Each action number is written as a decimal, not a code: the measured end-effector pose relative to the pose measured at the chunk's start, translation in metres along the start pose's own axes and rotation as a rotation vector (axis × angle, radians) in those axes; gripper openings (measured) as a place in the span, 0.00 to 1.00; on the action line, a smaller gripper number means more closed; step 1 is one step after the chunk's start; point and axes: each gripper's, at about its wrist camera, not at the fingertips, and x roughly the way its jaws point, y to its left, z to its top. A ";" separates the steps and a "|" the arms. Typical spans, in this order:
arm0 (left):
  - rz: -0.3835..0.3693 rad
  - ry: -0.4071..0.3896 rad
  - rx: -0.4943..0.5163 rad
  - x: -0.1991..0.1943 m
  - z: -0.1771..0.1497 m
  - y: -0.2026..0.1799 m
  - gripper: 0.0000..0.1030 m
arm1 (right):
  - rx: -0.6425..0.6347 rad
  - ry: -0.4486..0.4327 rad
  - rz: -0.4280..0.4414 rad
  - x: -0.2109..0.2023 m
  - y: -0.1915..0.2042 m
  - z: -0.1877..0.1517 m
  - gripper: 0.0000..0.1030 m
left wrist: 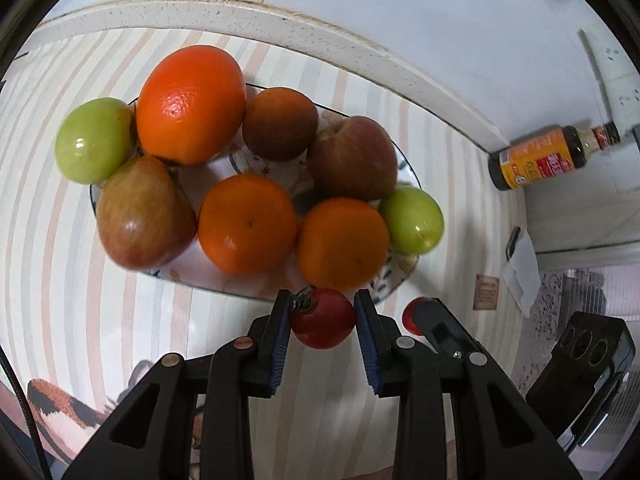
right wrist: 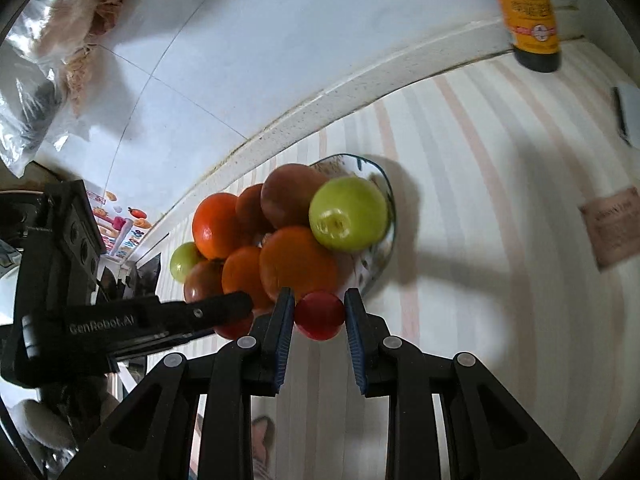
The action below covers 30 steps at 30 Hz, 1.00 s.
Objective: Organize fruits
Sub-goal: 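Carry both tomatoes onto the deer plate and open both tools, then lift both open tools away from the plate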
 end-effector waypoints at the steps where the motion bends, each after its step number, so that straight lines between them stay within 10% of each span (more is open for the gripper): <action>1: 0.003 -0.001 -0.005 0.001 0.002 0.002 0.28 | -0.008 0.003 -0.004 0.005 0.001 0.002 0.27; 12: 0.055 -0.022 0.017 0.008 0.008 0.002 0.28 | -0.064 0.027 -0.048 0.023 0.003 0.011 0.28; 16: 0.077 -0.024 0.008 0.008 0.006 0.001 0.30 | -0.042 0.039 -0.055 0.023 0.000 0.012 0.56; 23: 0.141 -0.081 0.009 -0.008 0.005 0.002 0.56 | -0.013 -0.005 -0.081 -0.003 -0.001 0.013 0.84; 27: 0.247 -0.151 0.061 -0.033 -0.003 0.001 0.90 | -0.071 -0.003 -0.285 -0.020 0.006 0.010 0.92; 30: 0.364 -0.204 0.117 -0.050 -0.014 -0.001 0.93 | -0.122 0.020 -0.412 -0.030 0.017 0.004 0.94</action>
